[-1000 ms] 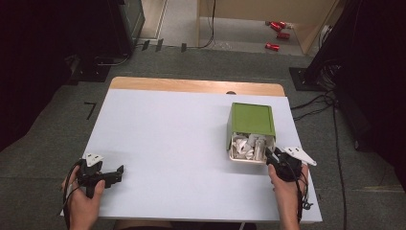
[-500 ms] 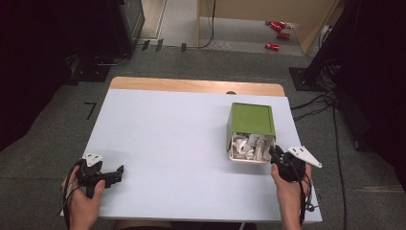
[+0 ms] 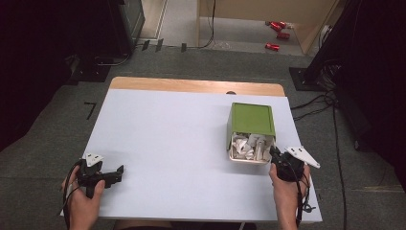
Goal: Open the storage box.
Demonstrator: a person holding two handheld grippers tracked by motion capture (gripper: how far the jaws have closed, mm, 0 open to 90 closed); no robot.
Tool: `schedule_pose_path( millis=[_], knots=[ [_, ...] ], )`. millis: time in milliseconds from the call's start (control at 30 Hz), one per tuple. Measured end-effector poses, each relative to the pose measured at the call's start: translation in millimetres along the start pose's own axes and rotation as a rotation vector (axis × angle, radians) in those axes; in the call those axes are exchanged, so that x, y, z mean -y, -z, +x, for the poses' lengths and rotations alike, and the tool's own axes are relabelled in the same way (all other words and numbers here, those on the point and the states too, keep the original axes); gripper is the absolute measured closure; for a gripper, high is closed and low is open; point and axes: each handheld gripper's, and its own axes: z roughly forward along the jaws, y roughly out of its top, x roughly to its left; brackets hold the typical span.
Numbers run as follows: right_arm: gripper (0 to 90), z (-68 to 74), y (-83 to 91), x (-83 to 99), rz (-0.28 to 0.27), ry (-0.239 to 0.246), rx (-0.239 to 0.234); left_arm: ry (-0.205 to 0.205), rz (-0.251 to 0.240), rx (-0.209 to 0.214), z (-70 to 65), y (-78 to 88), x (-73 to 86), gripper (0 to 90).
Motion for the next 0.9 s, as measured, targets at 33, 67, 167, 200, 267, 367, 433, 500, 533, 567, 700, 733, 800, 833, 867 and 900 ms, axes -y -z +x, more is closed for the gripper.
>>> schedule_pose_path(
  millis=[33,67,167,200,267,367,433,500,533,567,700,733,800,833,867,900],
  knots=[
    [89.3,-0.1,0.3,0.2,-0.001,-0.001,-0.001,0.0,0.0,0.0,0.0,0.0,0.0,0.0],
    [89.3,-0.3,0.8,0.3,0.0,-0.004,-0.002,0.0,0.0,0.0,0.0,0.0,0.0,0.0],
    [89.5,-0.2,2.5,1.0,0.001,-0.005,-0.001,-0.001,0.001,0.0,0.1,0.1,0.0,0.0],
    [89.5,-0.2,3.1,1.2,0.002,-0.007,-0.002,-0.001,0.001,0.0,0.1,0.1,0.0,0.0],
    [89.5,-0.6,4.4,1.7,0.001,-0.008,-0.006,0.0,0.0,0.0,0.0,0.0,0.0,0.0],
    [89.5,-0.6,6.0,2.4,0.003,-0.011,-0.007,0.0,0.0,0.0,0.0,0.0,0.0,0.0],
    [89.5,-0.3,8.0,3.6,0.001,-0.014,-0.008,0.0,0.0,0.0,0.0,0.0,0.0,0.0],
    [89.5,-0.3,11.0,5.3,0.002,-0.016,-0.011,-0.001,0.0,0.0,0.0,0.0,0.0,0.0],
    [89.5,-0.4,12.0,6.3,0.0,-0.017,-0.012,0.0,0.0,0.0,0.0,0.0,0.0,0.0],
    [89.5,-0.5,13.1,7.4,-0.001,-0.019,-0.013,-0.001,0.001,0.0,0.0,0.0,0.0,0.0],
    [89.5,-0.3,17.2,10.6,-0.001,-0.025,-0.016,0.0,0.0,0.0,0.0,0.0,0.0,0.0],
    [89.5,0.4,20.5,12.7,-0.002,-0.022,-0.014,0.0,0.0,0.0,0.0,0.0,0.0,0.0],
    [89.5,0.7,23.4,14.6,-0.002,-0.022,-0.015,0.0,0.001,0.0,0.0,0.0,-0.1,0.0],
    [89.5,0.7,24.4,15.3,-0.002,-0.023,-0.015,0.0,0.001,0.0,0.0,0.0,-0.1,0.0],
    [89.5,0.8,25.7,16.1,-0.002,-0.024,-0.015,0.0,0.001,0.0,0.0,0.0,-0.1,0.0],
    [89.5,0.8,26.8,16.9,-0.001,-0.024,-0.016,0.0,0.001,0.0,0.0,0.0,-0.1,0.0]
  ],
)
